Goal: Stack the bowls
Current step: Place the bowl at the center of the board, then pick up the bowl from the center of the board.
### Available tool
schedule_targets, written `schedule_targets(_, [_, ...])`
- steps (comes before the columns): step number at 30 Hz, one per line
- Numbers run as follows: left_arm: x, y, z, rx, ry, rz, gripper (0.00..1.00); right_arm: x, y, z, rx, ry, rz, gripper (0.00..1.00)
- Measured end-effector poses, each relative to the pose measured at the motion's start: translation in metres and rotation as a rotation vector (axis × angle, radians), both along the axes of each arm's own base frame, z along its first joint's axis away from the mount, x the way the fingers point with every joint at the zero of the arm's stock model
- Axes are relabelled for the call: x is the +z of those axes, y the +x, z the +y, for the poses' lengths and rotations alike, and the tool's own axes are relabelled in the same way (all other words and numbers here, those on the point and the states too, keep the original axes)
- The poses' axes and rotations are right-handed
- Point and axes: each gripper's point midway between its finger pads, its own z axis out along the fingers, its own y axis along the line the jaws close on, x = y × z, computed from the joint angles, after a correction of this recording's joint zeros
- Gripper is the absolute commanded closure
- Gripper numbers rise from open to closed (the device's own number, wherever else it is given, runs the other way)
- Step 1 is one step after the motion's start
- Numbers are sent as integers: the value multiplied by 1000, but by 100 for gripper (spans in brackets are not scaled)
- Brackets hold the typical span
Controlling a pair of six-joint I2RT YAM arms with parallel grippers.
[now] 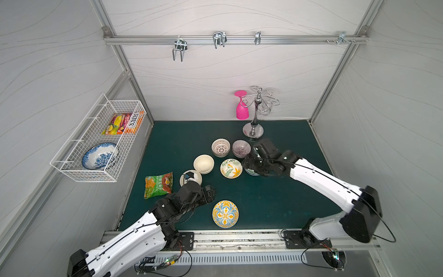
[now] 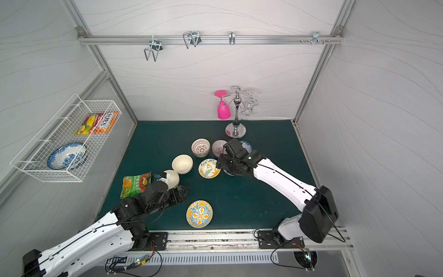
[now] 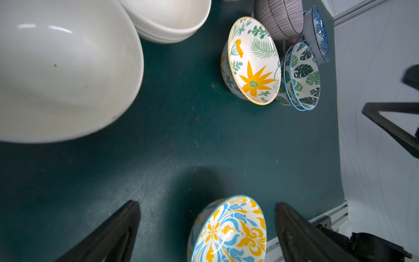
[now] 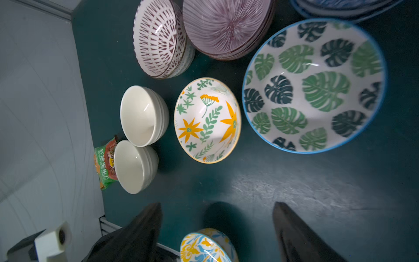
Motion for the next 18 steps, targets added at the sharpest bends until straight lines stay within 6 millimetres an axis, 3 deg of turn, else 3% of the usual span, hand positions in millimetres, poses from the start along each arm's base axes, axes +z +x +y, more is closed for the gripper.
schedule_targets(3, [-13,-10,0,17,-18,69,8,0,-15,-41,-80,14,-10,1])
schedule_targets(6, [-26,-25,-1,14,-8,139,10,-23,-23,-92,-209,11,31,1])
schedule_targets(8, [-33,-36,-6,-11,11,173,11,-42,-32,-113,-260,-8,63,1])
schedule_targets(13, [-47,-60,-13,-82,138,230,18,-74,-61,-120,-241,1,134,1])
schedule_targets(18, [-53,-60,-19,-79,210,268,34,-97,-74,-114,-216,0,164,1])
